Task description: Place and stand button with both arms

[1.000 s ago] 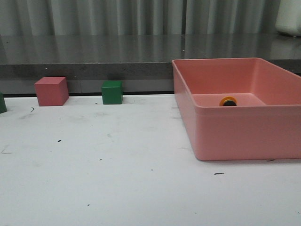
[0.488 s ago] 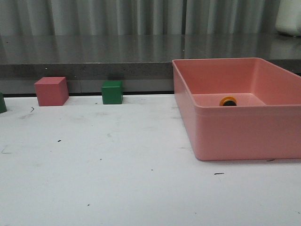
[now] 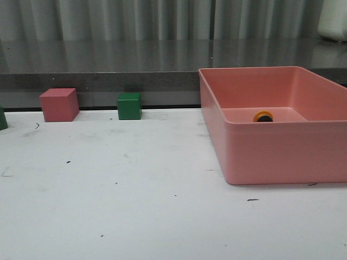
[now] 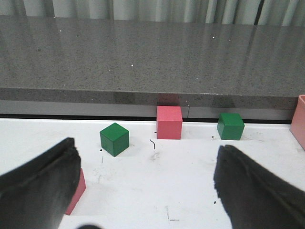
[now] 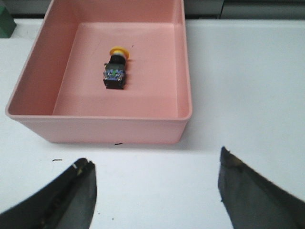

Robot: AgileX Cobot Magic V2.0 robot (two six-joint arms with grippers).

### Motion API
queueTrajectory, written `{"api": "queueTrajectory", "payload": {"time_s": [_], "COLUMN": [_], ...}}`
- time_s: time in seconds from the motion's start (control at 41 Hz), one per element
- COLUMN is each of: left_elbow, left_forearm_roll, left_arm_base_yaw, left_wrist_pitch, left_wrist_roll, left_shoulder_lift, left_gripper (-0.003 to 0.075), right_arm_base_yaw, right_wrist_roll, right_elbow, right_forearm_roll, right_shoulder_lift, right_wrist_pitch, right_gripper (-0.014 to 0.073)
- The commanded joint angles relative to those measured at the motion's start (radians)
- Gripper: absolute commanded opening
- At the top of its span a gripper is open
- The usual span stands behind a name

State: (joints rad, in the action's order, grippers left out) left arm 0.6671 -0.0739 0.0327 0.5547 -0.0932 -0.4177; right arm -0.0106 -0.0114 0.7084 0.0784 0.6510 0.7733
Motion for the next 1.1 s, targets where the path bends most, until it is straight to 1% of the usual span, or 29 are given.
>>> {"api": "queueTrajectory", "payload": {"time_s": [0.0, 0.122, 0.317, 0.439, 0.707, 0.927, 1.073], "left_elbow": [0.035, 0.035, 0.035, 0.035, 0.035, 0.035, 0.035], "left_forearm_roll": [-0.001, -0.001, -0.001, -0.001, -0.001, -0.001, -0.001], "left_arm_base_yaw": [0.004, 0.004, 0.004, 0.004, 0.004, 0.004, 0.004], "left_wrist_pitch": [-0.083, -0.083, -0.083, -0.083, -0.083, -0.083, -0.083], "left_wrist_roll": [-0.007, -0.007, -0.007, -0.007, -0.007, -0.007, -0.007], "left_shoulder_lift": [-0.015, -0.015, -0.015, -0.015, -0.015, -0.015, -0.015], "left_gripper": [0.0564, 0.0564, 0.0564, 0.0564, 0.0564, 0.0564, 0.0564], "right_arm_base_yaw": [-0.009, -0.075, -0.208, -0.254, -0.259, -0.259, -0.254], "right_wrist_roll": [0.011, 0.038, 0.038, 0.038, 0.011, -0.145, -0.175], "right_elbow": [0.099, 0.185, 0.307, 0.387, 0.592, 0.736, 0.83], "right_forearm_roll": [0.037, 0.037, 0.036, 0.034, 0.017, -0.119, -0.127], "right_shoulder_lift": [0.103, 0.226, 0.429, 0.551, 0.806, 0.99, 1.1], "right_wrist_pitch": [-0.003, 0.046, 0.053, 0.058, 0.152, 0.191, 0.2], "right_gripper": [0.0566, 0.0546, 0.0542, 0.0542, 0.0542, 0.0542, 0.0542]}}
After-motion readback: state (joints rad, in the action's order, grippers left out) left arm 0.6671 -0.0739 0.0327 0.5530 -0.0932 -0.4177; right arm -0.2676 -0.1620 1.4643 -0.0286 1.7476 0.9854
